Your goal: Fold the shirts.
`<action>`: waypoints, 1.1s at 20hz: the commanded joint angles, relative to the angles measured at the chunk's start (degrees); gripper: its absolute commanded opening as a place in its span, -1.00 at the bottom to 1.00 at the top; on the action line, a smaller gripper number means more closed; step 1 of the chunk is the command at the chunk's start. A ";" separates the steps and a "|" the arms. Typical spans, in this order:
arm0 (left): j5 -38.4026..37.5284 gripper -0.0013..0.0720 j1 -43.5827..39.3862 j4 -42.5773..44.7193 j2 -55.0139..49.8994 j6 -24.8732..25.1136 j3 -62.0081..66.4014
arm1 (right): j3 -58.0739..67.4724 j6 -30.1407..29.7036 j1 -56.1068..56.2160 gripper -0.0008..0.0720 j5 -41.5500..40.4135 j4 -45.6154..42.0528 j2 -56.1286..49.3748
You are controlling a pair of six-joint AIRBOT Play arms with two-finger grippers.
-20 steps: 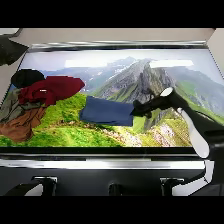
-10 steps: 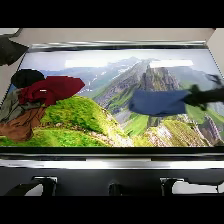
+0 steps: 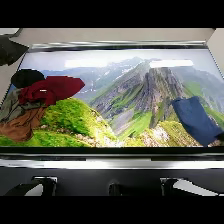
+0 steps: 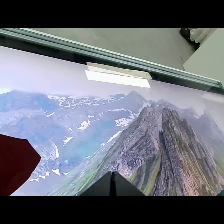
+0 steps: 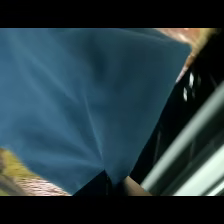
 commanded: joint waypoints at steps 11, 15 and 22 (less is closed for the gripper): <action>0.04 -0.89 -1.99 0.11 -0.11 0.04 0.02 | -18.62 8.41 -1.44 -0.87 -3.67 -11.23 7.08; 0.04 -0.89 -1.97 0.09 -0.11 0.04 0.02 | -18.45 8.04 -1.44 -0.09 -2.05 -12.57 7.17; 5.81 -0.89 -2.08 0.44 -0.17 1.49 0.07 | 10.67 -2.27 0.70 0.42 -3.96 -19.58 7.19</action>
